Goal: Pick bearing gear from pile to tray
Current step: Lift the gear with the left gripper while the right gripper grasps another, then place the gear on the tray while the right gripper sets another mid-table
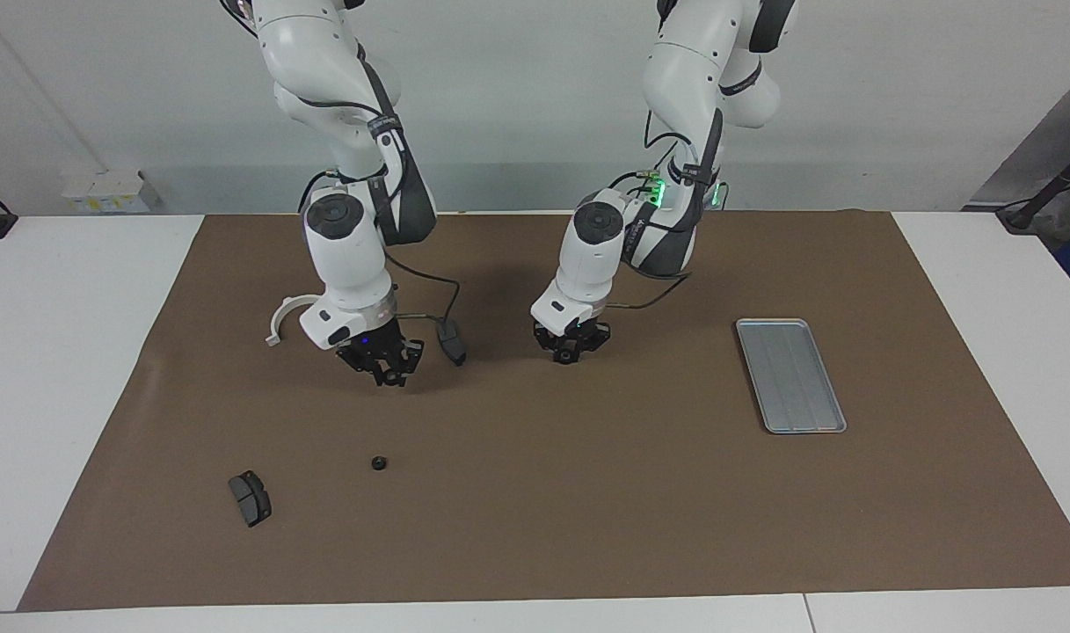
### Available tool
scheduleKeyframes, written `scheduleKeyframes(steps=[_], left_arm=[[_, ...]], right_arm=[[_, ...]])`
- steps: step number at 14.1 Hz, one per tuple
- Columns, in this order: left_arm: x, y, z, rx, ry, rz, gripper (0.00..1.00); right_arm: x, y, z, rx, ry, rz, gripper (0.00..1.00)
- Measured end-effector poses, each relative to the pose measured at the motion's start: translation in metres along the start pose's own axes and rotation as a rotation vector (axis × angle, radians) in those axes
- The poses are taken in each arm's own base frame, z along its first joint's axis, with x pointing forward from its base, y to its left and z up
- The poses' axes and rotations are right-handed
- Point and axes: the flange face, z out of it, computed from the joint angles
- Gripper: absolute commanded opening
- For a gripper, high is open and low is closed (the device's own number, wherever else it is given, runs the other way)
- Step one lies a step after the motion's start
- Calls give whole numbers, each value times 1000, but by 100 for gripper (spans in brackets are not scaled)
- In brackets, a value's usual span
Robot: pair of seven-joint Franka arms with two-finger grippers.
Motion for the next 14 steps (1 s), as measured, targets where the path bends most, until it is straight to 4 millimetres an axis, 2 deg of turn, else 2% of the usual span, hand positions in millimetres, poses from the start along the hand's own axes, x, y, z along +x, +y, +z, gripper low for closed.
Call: scheduleKeyframes(steps=[3, 6, 8, 10, 12, 14], left_arm=[[1, -2, 0, 5, -8, -3, 19], [21, -29, -10, 28, -36, -58, 19], [43, -60, -24, 30, -34, -115, 19], [58, -95, -34, 35, -40, -147, 18], [68, -137, -47, 45, -65, -120, 16], [77, -191, -67, 46, -86, -82, 12]], right_arm=[[-13, -40, -4, 53, -8, 37, 0], [-22, -71, -8, 74, -6, 58, 0], [-26, -83, -12, 81, -2, 72, 0], [-33, -107, -10, 88, -7, 94, 0], [-44, -145, -1, 97, -16, 106, 0], [-54, -189, 13, 101, -32, 121, 0]])
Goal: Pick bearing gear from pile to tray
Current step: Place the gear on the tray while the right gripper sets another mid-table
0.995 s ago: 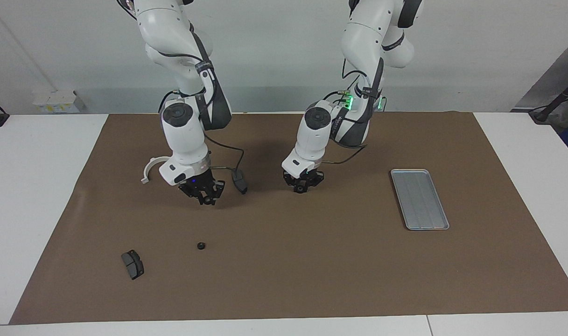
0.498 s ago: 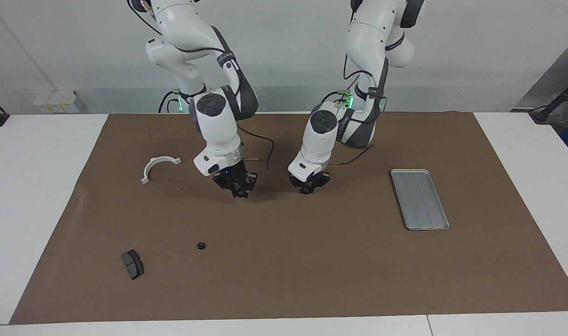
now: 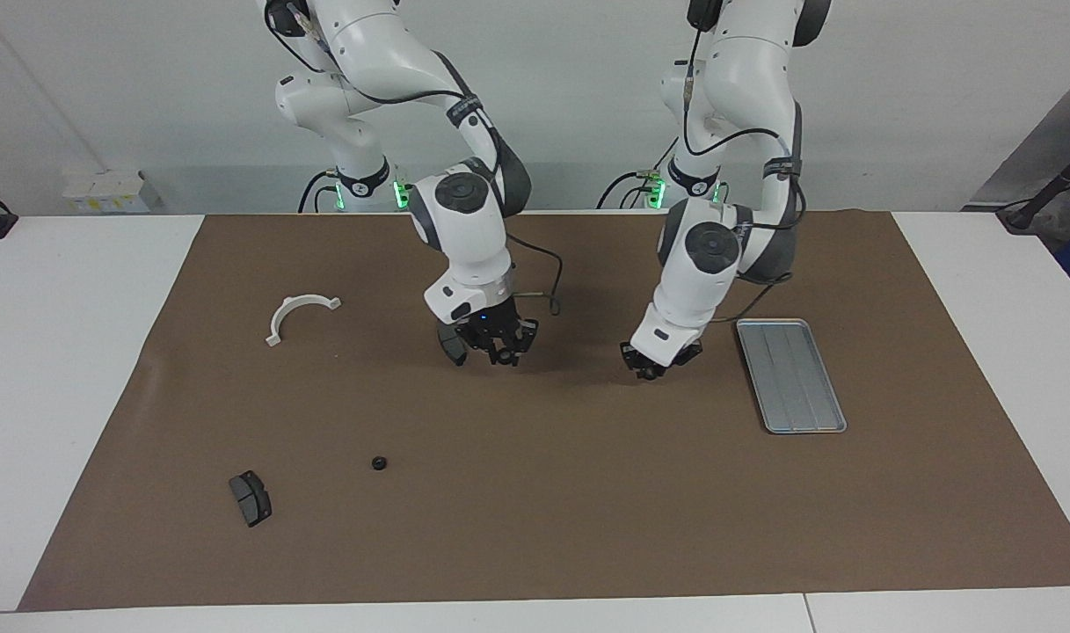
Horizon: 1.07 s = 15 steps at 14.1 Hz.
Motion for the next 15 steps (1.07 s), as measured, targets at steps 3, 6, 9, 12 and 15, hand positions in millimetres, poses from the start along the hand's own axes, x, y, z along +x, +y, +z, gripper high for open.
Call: scheduleKeyframes(steps=[3, 6, 9, 12, 15], left_arm=[[7, -69, -23, -2, -20, 55, 6], [4, -129, -28, -9, -50, 108, 3], [-6, -174, -16, -17, -75, 134, 3], [-14, -185, 9, -14, -38, 144, 6], [-19, -188, 20, -13, -29, 140, 50]], right_arm=[[-15, -37, 24, -18, -23, 17, 4], [-34, -51, 39, -48, -45, 11, 32], [-40, -53, 46, -62, -47, 10, 100], [-34, -53, 42, -59, -36, 22, 100], [-8, -38, 33, -61, -1, 48, 100]])
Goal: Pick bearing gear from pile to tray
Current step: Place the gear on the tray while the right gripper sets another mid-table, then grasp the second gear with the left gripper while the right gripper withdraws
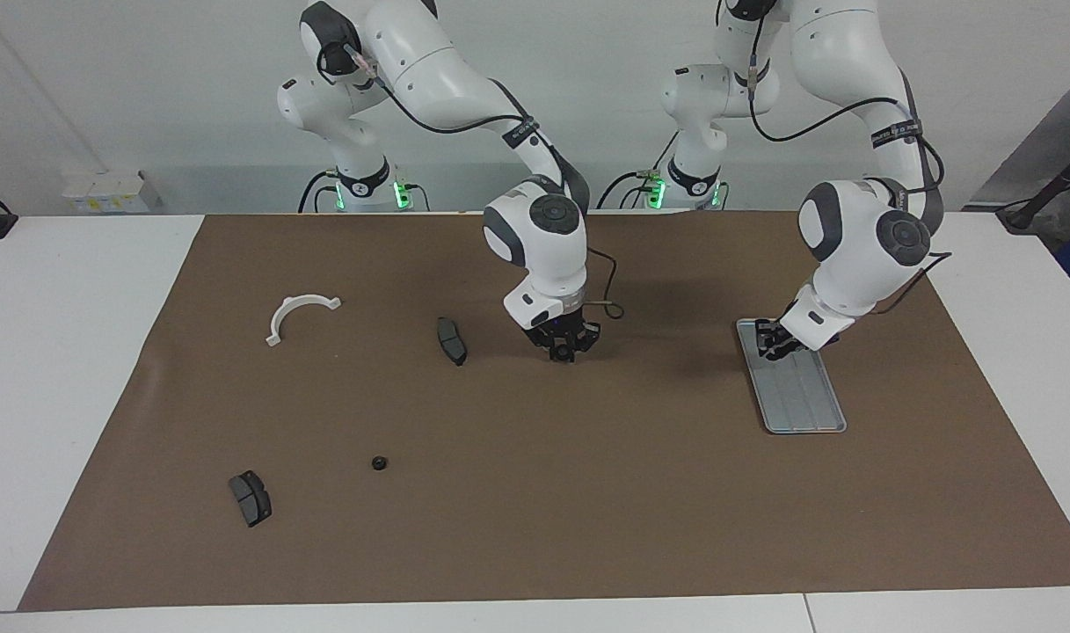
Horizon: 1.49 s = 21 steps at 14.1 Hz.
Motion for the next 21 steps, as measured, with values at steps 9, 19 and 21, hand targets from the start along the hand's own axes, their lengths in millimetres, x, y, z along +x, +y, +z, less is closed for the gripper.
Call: scheduleKeyframes(steps=[9, 19, 21], left_arm=[[4, 35, -16, 0, 23, -7, 81], [-1, 278, -37, -83, 111, -264, 77], [1, 313, -34, -107, 132, -296, 77]], right_arm=[[154, 164, -39, -12, 73, 78, 100], [207, 225, -2, -157, 13, 91, 78], [214, 228, 6, -160, 9, 70, 74]])
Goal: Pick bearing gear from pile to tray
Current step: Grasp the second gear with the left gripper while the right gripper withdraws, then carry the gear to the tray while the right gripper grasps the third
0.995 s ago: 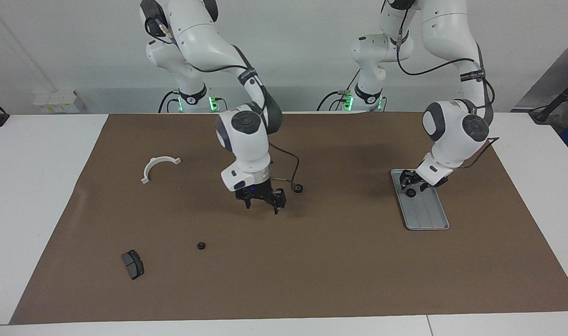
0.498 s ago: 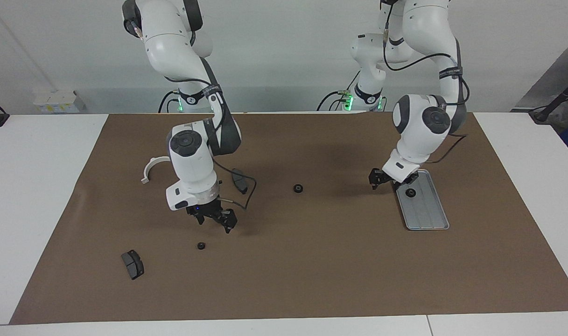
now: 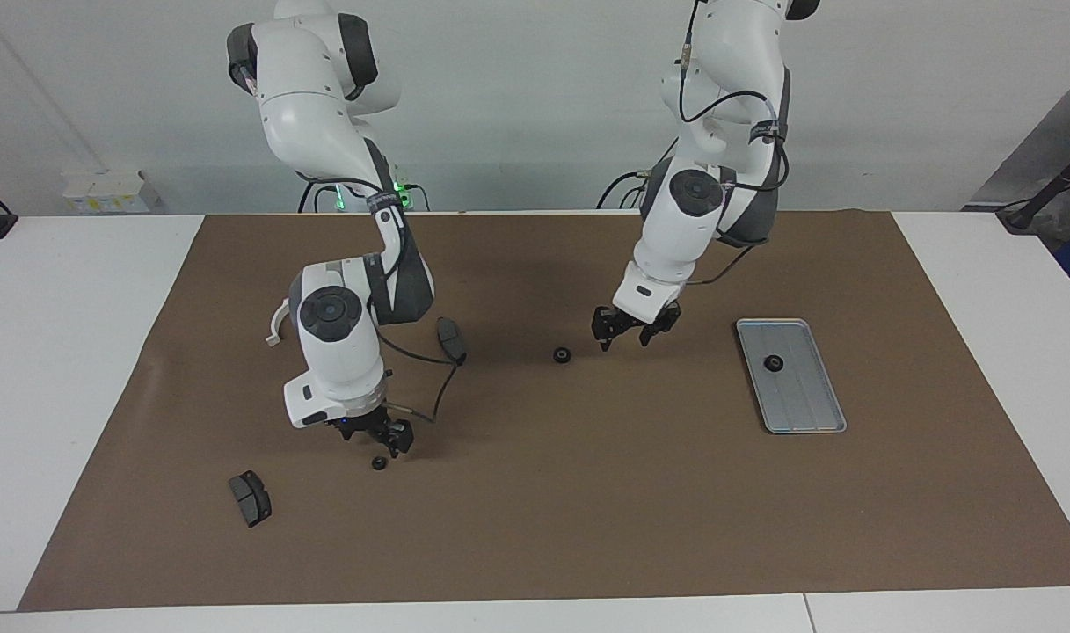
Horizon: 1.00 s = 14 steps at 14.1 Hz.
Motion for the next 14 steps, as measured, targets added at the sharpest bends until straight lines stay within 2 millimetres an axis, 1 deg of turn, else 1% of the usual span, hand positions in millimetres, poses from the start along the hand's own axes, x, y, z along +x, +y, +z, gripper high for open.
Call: scheduleKeyframes(steps=[1, 2, 3, 5, 9, 12, 14], left_arm=[[-2, 16, 4, -6, 2, -10, 77], [-3, 30, 10, -11, 1, -15, 77], [-3, 43, 16, -14, -1, -16, 77], [-5, 59, 27, -14, -7, -9, 77], [-16, 68, 40, 7, -36, 9, 77], [-30, 75, 64, 38, -72, 14, 76], [-34, 76, 75, 50, -85, 17, 76]], right_arm=[[2, 0, 3, 1, 1, 0, 72], [4, -1, 4, 2, 3, 0, 66], [4, -2, 5, 5, 5, -1, 63], [4, -4, 3, 8, 8, -3, 55], [4, -8, 4, 24, 20, -6, 55], [5, -11, 5, 34, 32, -7, 52], [4, -11, 7, 33, 31, -7, 44]])
